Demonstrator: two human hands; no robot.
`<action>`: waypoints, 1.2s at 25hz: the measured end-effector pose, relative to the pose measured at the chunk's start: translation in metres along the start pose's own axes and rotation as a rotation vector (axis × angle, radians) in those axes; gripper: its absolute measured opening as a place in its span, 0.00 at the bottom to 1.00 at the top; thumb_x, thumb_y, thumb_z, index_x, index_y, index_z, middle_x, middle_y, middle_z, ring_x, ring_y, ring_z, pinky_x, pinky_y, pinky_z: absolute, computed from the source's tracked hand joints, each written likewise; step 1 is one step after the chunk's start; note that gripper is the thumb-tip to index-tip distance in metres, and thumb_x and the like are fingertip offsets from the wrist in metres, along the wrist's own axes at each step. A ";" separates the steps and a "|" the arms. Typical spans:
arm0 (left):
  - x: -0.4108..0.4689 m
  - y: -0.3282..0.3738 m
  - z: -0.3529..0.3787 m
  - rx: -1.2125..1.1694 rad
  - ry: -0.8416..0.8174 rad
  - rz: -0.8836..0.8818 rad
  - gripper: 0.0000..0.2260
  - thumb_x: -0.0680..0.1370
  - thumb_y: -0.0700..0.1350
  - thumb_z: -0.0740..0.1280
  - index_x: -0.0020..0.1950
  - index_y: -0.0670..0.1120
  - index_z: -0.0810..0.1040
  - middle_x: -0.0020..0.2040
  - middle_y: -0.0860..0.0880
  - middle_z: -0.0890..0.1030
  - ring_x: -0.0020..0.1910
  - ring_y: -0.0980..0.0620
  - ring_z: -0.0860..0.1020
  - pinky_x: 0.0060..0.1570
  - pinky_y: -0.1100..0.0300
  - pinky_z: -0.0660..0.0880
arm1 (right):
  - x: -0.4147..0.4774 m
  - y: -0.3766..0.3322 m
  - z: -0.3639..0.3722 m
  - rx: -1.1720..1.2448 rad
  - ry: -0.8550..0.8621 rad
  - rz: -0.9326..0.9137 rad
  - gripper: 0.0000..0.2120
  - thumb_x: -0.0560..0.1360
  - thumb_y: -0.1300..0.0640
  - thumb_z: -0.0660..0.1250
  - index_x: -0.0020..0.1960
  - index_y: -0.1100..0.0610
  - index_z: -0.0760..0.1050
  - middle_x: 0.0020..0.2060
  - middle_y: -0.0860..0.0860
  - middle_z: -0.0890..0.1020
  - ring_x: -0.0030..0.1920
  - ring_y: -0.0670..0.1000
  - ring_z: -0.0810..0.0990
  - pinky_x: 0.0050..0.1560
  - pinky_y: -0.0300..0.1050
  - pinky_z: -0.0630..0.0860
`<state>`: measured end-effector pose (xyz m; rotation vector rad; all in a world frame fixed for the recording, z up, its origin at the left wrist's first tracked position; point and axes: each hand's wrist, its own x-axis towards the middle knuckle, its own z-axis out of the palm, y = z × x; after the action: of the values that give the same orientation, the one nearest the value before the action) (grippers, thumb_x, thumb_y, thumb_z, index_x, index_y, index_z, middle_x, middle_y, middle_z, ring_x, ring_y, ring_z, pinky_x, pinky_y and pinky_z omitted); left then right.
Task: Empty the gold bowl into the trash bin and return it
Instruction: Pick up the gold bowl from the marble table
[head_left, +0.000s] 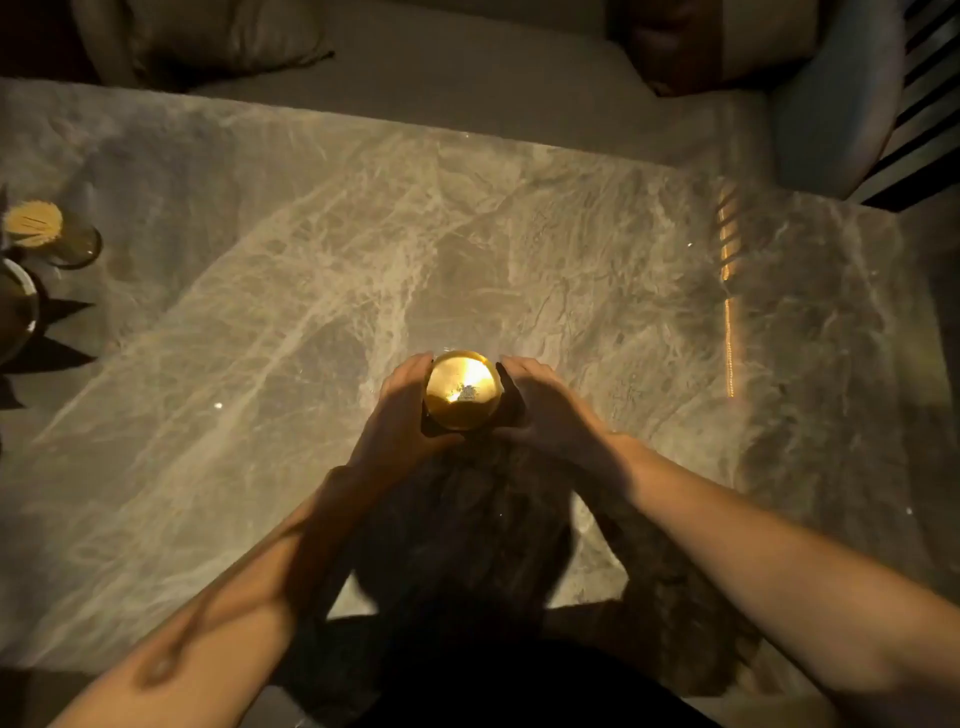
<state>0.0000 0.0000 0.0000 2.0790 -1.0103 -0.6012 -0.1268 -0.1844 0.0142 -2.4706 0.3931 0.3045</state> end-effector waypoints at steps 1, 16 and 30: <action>-0.001 -0.004 0.003 -0.016 -0.007 -0.020 0.44 0.62 0.54 0.79 0.72 0.43 0.64 0.67 0.42 0.72 0.65 0.50 0.69 0.63 0.55 0.69 | 0.001 0.002 0.005 0.032 -0.006 0.011 0.44 0.66 0.48 0.78 0.73 0.64 0.63 0.67 0.62 0.72 0.67 0.60 0.71 0.67 0.52 0.69; -0.001 -0.008 0.012 -0.063 0.030 -0.130 0.40 0.62 0.61 0.74 0.70 0.51 0.65 0.65 0.45 0.70 0.61 0.58 0.66 0.55 0.70 0.64 | 0.005 -0.003 0.020 0.216 0.078 0.121 0.37 0.67 0.51 0.77 0.71 0.57 0.67 0.63 0.57 0.74 0.63 0.56 0.74 0.61 0.53 0.75; 0.022 0.050 -0.016 -0.069 0.055 -0.021 0.43 0.59 0.56 0.82 0.70 0.53 0.67 0.64 0.54 0.70 0.60 0.61 0.69 0.59 0.70 0.67 | -0.019 0.002 -0.048 0.228 0.222 0.032 0.42 0.63 0.37 0.75 0.71 0.51 0.67 0.62 0.50 0.74 0.59 0.46 0.71 0.56 0.37 0.68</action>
<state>0.0007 -0.0318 0.0469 2.0369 -0.9248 -0.5789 -0.1390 -0.2109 0.0564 -2.2803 0.5301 -0.0040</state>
